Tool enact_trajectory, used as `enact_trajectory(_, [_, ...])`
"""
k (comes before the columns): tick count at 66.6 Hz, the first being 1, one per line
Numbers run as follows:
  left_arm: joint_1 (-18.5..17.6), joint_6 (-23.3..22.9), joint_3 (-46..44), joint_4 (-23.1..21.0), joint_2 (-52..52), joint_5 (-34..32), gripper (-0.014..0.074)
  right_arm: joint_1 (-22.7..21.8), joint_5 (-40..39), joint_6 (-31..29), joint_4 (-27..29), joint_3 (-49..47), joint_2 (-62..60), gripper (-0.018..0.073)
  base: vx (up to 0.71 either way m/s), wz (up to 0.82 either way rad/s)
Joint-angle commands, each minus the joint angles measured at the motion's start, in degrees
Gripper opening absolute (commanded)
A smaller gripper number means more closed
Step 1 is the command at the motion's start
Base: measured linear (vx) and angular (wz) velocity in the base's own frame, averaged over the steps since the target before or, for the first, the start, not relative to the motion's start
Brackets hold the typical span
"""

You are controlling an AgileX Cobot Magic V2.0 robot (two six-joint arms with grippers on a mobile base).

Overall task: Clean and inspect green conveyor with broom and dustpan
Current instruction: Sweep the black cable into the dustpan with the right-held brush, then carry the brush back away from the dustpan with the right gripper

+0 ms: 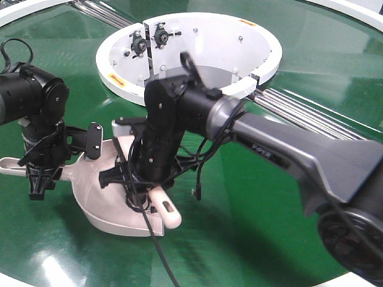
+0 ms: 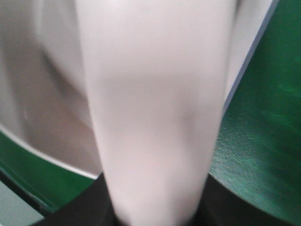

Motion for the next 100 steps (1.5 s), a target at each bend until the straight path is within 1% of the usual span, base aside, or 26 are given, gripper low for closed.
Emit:
enact_trajectory(1, [-0.3, -0.4, -1.5, 0.6, -2.7, 2.0, -0.0006, -0.9, 3.3, -0.8, -2.8, -1.9, -5.9, -0.0002, 0.0, 0.0])
enact_trajectory(5, [-0.3, -0.4, -1.5, 0.6, -2.7, 2.0, -0.0006, -1.3, 3.3, -0.4, -3.4, -1.8, -6.5, -0.0001, 0.0, 0.0])
enact_trajectory(20, [-0.3, -0.4, -1.5, 0.6, -2.7, 2.0, -0.0006, -5.4, 3.3, -0.3, -3.9, -1.6, -8.8, -0.0001, 0.0, 0.0])
enact_trajectory(28, [-0.3, -0.4, -1.5, 0.6, -2.7, 2.0, -0.0006, -8.2, 3.3, -1.7, -5.8, 1.3, -11.3, -0.0001, 0.0, 0.0])
enact_trajectory(35, [-0.3, -0.4, -1.5, 0.6, -2.7, 2.0, -0.0006, -12.1, 3.3, -3.1, -7.1, 7.7, -14.9, -0.0001, 0.0, 0.0])
enact_trajectory(40, [-0.3, -0.4, -1.5, 0.6, -2.7, 2.0, -0.0006, -14.9, 3.2, -5.4, -8.3, 13.1, -17.7, -0.0001, 0.0, 0.0])
enact_trajectory(49, [-0.3, -0.4, -1.5, 0.6, -2.7, 2.0, -0.0006, -19.5, 0.8, -8.6, -10.3, 22.5, -22.9, -0.0001, 0.0, 0.0])
enact_trajectory(56, [-0.3, -0.4, -1.5, 0.6, -2.7, 2.0, -0.0006, -23.7, -2.0, -9.8, -10.4, 28.5, -26.6, -0.0001, 0.0, 0.0])
enact_trajectory(64, [-0.3, -0.4, -1.5, 0.6, -2.7, 2.0, -0.0006, -27.9, -5.1, -10.7, -9.2, 34.4, -29.9, -0.0001, 0.0, 0.0])
enact_trajectory(68, [-0.3, -0.4, -1.5, 0.6, -2.7, 2.0, -0.0006, -29.1, -6.2, -11.9, -8.9, 36.0, -30.8, -0.0001, 0.0, 0.0])
enact_trajectory(74, [-0.3, -0.4, -1.5, 0.6, -2.7, 2.0, -0.0006, -29.6, -6.4, -13.5, -9.2, 37.7, -31.0, -0.0001, 0.0, 0.0])
enact_trajectory(81, [-0.3, -0.4, -1.5, 0.6, -2.7, 2.0, -0.0006, -29.6, -6.3, -13.5, -10.1, 38.6, -30.9, -0.0001, 0.0, 0.0])
enact_trajectory(92, [-0.3, -0.4, -1.5, 0.6, -2.7, 2.0, -0.0006, -29.6, -6.7, -13.5, -9.9, 38.8, -30.9, -0.0001, 0.0, 0.0])
enact_trajectory(100, [-0.3, -0.4, -1.5, 0.6, -2.7, 2.0, -0.0006, -29.6, -6.4, -15.2, -10.0, 38.8, -30.9, -0.0001, 0.0, 0.0])
